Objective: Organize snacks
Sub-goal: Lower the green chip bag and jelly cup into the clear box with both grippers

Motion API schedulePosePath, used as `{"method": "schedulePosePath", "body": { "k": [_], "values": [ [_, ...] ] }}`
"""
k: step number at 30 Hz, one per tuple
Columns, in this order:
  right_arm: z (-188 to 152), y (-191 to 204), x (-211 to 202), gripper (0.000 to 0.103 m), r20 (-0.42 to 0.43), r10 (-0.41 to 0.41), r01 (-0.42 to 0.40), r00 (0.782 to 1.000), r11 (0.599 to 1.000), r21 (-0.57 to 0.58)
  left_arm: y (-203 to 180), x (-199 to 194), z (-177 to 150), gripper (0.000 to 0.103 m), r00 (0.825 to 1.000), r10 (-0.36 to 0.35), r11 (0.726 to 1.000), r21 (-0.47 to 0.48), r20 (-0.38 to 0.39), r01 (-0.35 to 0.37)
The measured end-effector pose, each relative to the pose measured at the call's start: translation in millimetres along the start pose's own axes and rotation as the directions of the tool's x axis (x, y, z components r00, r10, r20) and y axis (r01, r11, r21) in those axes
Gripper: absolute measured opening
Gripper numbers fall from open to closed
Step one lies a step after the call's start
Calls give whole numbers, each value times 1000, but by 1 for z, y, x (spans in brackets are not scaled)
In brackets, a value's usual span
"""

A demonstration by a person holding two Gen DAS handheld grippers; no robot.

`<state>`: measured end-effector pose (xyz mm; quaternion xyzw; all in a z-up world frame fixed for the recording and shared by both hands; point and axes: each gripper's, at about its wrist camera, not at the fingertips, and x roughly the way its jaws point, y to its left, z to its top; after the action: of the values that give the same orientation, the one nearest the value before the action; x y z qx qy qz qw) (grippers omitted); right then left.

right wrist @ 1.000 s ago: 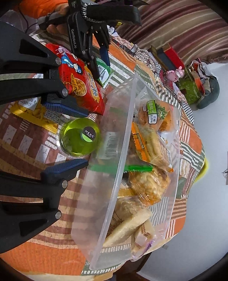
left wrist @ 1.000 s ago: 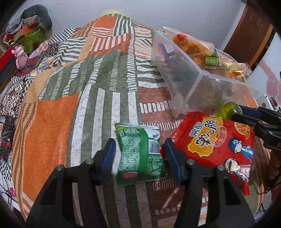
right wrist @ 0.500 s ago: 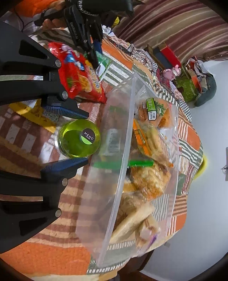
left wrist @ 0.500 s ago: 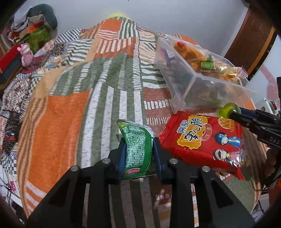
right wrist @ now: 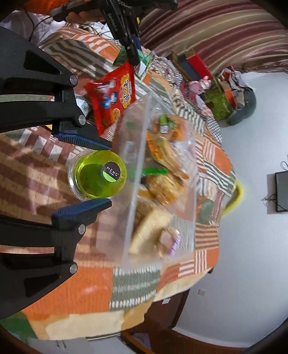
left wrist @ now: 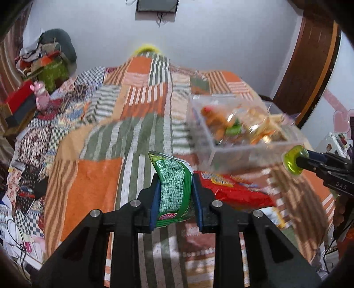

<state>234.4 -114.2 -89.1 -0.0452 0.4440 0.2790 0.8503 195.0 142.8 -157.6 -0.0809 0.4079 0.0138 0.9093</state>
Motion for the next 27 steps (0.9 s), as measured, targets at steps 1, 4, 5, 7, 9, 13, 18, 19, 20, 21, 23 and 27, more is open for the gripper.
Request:
{"method": "schedulePosePath", "body": {
  "k": [1, 4, 5, 7, 9, 13, 18, 19, 20, 21, 23, 27],
  "values": [
    [1, -1, -3, 42, 11, -4, 3, 1000, 1000, 4, -2, -3, 3, 26, 1000, -5, 1000, 2, 9, 5],
    [6, -7, -13, 42, 46, -19, 19, 999, 1000, 13, -12, -12, 13, 26, 999, -18, 1000, 23, 37, 17],
    [9, -9, -16, 42, 57, -25, 24, 998, 1000, 17, -16, -15, 16, 26, 999, -20, 999, 30, 47, 19],
    [12, -14, -20, 42, 77, -35, 33, 996, 999, 25, -21, -19, 22, 26, 997, -43, 999, 33, 62, 41],
    [17, -16, -22, 42, 93, -44, 41, 995, 999, 32, -27, -21, 29, 26, 995, -69, 997, 34, 72, 67],
    [25, -23, -25, 42, 120, -56, 51, 991, 998, 44, -46, -18, 42, 26, 991, -104, 993, 63, 82, 99],
    [42, -27, -24, 42, 151, -64, 57, 986, 997, 47, -73, -6, 61, 26, 986, -138, 985, 112, 91, 127],
    [45, -28, -24, 42, 158, -67, 60, 985, 997, 45, -77, -3, 64, 26, 985, -141, 984, 120, 94, 130],
    [48, -28, -23, 42, 164, -71, 64, 984, 997, 45, -83, 0, 69, 26, 984, -147, 983, 129, 96, 134],
    [52, -28, -22, 42, 170, -72, 66, 983, 997, 45, -87, 3, 72, 26, 984, -152, 981, 134, 97, 139],
    [58, -31, -20, 42, 178, -73, 66, 981, 997, 46, -94, 11, 81, 26, 982, -161, 979, 140, 98, 146],
    [69, -34, -12, 42, 186, -81, 74, 979, 996, 46, -104, 27, 94, 26, 981, -171, 978, 136, 93, 158]
  ]
}}
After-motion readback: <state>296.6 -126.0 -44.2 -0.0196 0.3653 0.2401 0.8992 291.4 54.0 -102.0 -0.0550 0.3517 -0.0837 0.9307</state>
